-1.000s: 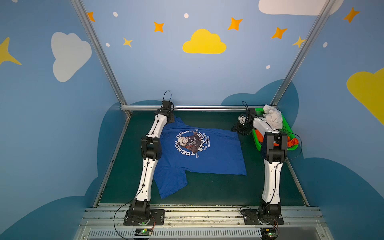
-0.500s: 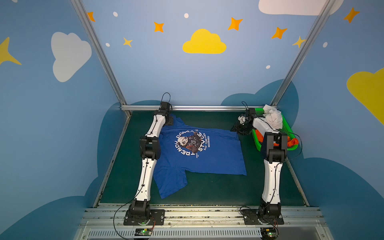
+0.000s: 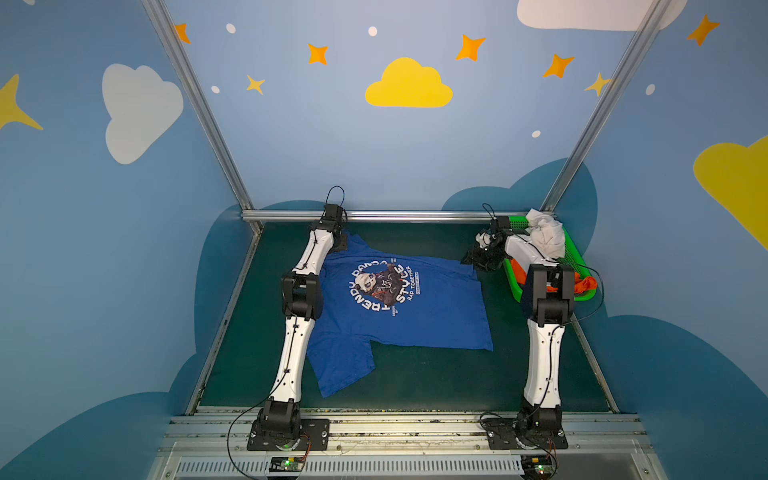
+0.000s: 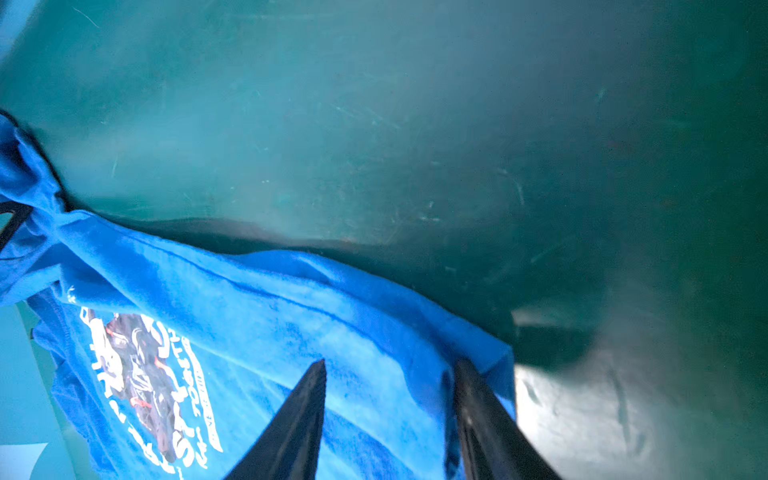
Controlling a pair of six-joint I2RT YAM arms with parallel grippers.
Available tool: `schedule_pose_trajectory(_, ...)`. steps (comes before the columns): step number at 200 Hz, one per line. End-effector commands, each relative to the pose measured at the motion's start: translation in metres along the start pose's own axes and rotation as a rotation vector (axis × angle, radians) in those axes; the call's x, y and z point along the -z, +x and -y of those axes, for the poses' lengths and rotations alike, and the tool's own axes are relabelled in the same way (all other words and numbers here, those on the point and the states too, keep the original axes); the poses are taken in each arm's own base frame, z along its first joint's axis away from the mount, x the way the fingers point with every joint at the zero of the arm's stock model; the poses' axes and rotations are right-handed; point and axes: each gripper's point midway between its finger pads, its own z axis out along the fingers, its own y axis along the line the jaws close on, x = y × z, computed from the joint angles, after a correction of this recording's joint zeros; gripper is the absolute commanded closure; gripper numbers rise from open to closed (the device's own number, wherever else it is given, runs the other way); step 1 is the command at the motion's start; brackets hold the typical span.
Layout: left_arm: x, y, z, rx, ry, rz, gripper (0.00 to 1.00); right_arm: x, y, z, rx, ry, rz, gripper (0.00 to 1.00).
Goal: Fold and stack the t-shirts
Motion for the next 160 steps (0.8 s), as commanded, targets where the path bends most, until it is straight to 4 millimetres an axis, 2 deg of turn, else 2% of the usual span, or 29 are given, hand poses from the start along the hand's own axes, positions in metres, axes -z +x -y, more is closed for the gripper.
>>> schedule_pose_trajectory(1,0.023,-0.018,0.001,0.037,0.032,0.047,0.95,0.016,-0.009,-0.009,0.029,0.018,0.021,0.48)
schedule_pose_trajectory(36,0.043,-0.032,0.015,0.044,0.07,0.095,0.95,0.021,-0.021,-0.008,0.042,0.038,0.05,0.47)
schedule_pose_trajectory(61,0.053,-0.034,0.023,0.033,0.075,0.101,0.95,0.016,-0.026,-0.005,0.043,0.051,0.041,0.47)
schedule_pose_trajectory(103,0.064,-0.032,0.024,0.015,0.056,0.088,0.95,0.0,-0.026,0.002,0.03,0.064,0.0,0.47)
schedule_pose_trajectory(160,0.073,-0.033,0.025,0.0,0.039,0.092,0.95,-0.005,-0.022,0.006,0.023,0.078,-0.022,0.51)
